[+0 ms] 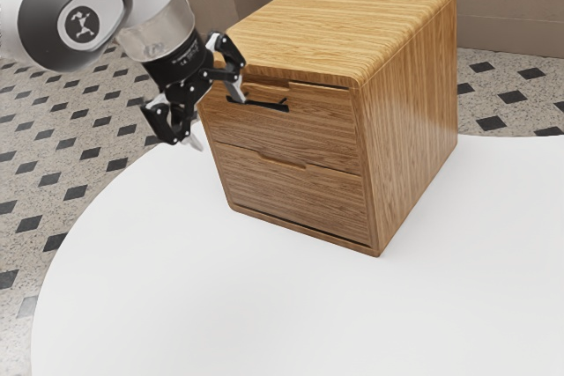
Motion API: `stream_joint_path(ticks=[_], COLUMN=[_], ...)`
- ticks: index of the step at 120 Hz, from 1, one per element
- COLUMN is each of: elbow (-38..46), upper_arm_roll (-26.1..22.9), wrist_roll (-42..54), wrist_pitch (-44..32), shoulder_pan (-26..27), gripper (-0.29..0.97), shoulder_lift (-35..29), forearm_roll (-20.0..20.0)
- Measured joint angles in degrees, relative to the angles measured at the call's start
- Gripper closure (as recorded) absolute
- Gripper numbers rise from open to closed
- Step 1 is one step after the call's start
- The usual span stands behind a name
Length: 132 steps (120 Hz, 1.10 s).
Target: Pull the drawer handle with one arm to open the drawer
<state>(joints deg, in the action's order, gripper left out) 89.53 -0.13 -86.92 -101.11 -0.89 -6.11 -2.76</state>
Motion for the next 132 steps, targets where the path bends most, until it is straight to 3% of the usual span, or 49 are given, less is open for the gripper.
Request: stream_joint_path(ticks=[37,89,132], elbow=[-2.41,-12.56,-12.83], upper_arm_roll=[0.11,-0.32,-0.39], wrist_roll=[-2.31,-3.96,-4.67], wrist_pitch=[2.56,2.67,1.34], shoulder_pan=[0.1,-2.57,-2.17], gripper=[0.0,0.0,0.0], shoulder_lift=[3.02,12.51,13.8], forearm_roll=[-1.17,-3.39,-3.85])
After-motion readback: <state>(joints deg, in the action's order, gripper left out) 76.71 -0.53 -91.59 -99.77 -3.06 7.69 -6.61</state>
